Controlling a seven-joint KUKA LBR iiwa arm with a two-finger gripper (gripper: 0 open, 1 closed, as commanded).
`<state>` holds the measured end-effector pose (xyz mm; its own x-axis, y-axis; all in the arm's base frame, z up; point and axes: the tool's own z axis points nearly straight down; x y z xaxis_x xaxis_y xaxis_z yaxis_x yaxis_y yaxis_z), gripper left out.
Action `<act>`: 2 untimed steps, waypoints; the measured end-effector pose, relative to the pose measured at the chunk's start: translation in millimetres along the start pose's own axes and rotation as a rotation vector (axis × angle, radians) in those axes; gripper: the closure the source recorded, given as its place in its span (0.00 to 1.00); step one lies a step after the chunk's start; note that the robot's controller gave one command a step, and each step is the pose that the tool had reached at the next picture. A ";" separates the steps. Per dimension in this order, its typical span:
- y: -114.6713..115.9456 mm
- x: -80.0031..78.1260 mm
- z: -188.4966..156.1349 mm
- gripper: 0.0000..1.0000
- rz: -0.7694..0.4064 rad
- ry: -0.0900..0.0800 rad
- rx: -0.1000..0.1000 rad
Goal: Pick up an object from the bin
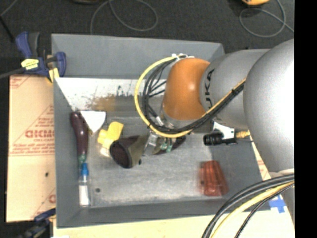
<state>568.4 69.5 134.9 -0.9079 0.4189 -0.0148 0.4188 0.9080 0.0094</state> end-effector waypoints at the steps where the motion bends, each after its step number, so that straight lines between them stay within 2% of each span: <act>1: -0.1 0.0 0.0 1.00 0.000 0.000 0.000; 2: -53.1 10.6 41.4 1.00 0.050 -0.006 -0.004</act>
Offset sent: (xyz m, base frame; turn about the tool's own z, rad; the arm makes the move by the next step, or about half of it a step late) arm -0.0484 -0.0684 -0.0649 0.0817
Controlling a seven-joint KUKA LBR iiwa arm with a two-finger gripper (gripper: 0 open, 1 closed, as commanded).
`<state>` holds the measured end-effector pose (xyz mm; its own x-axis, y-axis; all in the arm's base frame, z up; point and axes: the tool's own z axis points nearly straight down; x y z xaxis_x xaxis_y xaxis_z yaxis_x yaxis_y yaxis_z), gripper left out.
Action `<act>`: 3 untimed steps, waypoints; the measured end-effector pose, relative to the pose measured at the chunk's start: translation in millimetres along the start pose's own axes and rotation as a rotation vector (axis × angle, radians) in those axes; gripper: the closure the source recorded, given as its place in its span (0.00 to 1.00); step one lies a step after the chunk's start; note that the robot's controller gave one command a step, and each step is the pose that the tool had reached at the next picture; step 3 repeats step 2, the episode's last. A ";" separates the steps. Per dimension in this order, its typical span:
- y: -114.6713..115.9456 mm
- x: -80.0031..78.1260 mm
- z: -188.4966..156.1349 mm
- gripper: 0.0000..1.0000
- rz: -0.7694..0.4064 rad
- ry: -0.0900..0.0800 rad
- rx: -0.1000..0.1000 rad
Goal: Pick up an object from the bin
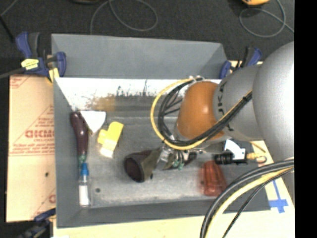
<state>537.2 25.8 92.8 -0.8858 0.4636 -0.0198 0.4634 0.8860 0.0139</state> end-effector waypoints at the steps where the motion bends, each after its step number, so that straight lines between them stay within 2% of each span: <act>1: -17.2 8.8 -17.7 1.00 0.009 0.017 0.012; 2: 5.4 13.7 -106.5 1.00 0.006 -0.002 0.000; 3: 5.4 13.7 -106.5 1.00 0.006 -0.002 0.000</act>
Offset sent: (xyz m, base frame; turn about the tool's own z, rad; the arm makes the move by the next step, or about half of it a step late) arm -0.0129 0.0117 0.1060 0.0098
